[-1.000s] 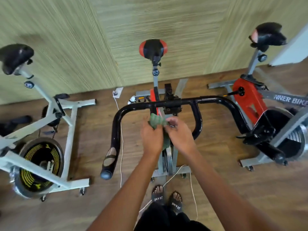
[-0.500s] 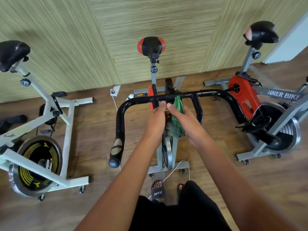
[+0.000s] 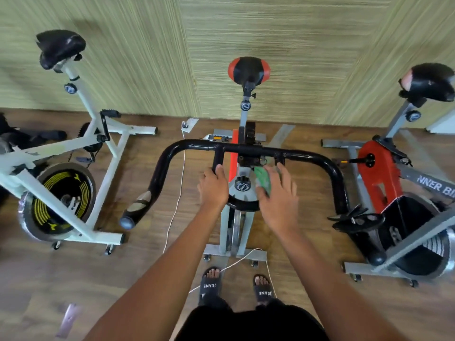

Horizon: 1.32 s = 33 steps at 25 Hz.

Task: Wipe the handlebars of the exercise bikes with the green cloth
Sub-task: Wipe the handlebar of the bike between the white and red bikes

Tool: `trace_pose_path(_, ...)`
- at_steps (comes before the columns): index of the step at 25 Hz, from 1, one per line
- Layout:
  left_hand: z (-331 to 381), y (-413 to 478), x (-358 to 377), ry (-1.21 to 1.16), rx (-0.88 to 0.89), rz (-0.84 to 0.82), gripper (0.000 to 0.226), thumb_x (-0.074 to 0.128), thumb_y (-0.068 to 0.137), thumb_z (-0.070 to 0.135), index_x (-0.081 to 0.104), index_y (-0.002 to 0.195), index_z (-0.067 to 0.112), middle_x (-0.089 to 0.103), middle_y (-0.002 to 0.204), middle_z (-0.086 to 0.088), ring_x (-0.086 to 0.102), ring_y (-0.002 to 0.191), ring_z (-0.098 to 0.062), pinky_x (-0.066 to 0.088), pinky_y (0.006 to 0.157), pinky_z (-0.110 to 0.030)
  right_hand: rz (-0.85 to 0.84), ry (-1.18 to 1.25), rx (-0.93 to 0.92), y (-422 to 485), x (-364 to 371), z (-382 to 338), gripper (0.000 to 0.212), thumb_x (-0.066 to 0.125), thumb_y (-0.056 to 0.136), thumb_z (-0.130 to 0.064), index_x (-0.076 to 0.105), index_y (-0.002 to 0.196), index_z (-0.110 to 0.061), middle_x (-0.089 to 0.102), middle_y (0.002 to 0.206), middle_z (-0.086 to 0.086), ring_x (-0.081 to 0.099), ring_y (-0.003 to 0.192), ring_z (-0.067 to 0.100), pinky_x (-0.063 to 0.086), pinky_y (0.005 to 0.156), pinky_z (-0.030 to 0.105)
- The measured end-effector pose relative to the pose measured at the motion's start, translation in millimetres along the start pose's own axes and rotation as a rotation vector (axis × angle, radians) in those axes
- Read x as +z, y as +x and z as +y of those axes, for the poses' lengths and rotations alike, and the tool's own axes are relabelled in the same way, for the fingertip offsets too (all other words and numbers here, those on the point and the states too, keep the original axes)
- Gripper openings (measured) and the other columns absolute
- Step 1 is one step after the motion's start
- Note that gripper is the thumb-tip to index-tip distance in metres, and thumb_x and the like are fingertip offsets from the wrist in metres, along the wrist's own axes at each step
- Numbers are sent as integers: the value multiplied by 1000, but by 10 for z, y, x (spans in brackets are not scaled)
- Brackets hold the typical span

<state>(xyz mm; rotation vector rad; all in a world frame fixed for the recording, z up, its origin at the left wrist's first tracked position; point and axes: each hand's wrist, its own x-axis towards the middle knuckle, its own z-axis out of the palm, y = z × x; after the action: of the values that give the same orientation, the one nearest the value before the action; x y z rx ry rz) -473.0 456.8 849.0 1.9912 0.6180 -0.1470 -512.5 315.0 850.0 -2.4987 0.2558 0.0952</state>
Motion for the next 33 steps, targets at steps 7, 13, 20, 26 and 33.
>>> trace_pose_path(7, -76, -41, 90, 5, 42, 64, 40, 26, 106, 45, 50, 114, 13, 64, 93, -10, 63, 93, -36, 51, 85, -53, -12, 5, -41, 104, 6, 60, 53, 52, 100, -25, 35, 150, -28, 6, 166, -7, -1, 153, 20, 18, 120, 42)
trace_pose_path(13, -94, -40, 77, 10, 67, 60, 39, 27, 106, 44, 48, 112, 11, 66, 93, -14, 63, 89, -39, 51, 83, -53, 20, -2, -42, 32, 97, 63, 50, 55, 99, -22, 42, 147, -25, 14, 165, -5, 3, 153, 21, 14, 122, 39)
trace_pose_path(20, -145, 5, 89, -8, 86, 31, 38, 26, 105, 46, 46, 110, 13, 69, 90, -13, 65, 85, -38, 52, 79, -54, 51, 24, -17, 40, 120, 49, 51, 56, 97, -17, 44, 146, -25, 18, 163, -3, 9, 151, 23, 16, 123, 41)
trace_pose_path(26, -172, 47, 81, 78, 78, 20, 41, 25, 106, 44, 46, 119, 11, 69, 102, -16, 62, 99, -40, 42, 78, -45, 13, -29, -33, 59, 84, 55, 50, 54, 99, -24, 41, 147, -25, 14, 164, -1, 5, 152, 25, 13, 121, 41)
trace_pose_path(33, -173, 181, 12, 26, 34, -61, 34, 30, 105, 42, 50, 112, 15, 67, 103, -13, 62, 100, -35, 48, 92, -49, 18, 85, 21, 224, -2, 34, 50, 49, 101, -24, 38, 149, -29, 7, 166, -4, 6, 153, 25, 20, 121, 52)
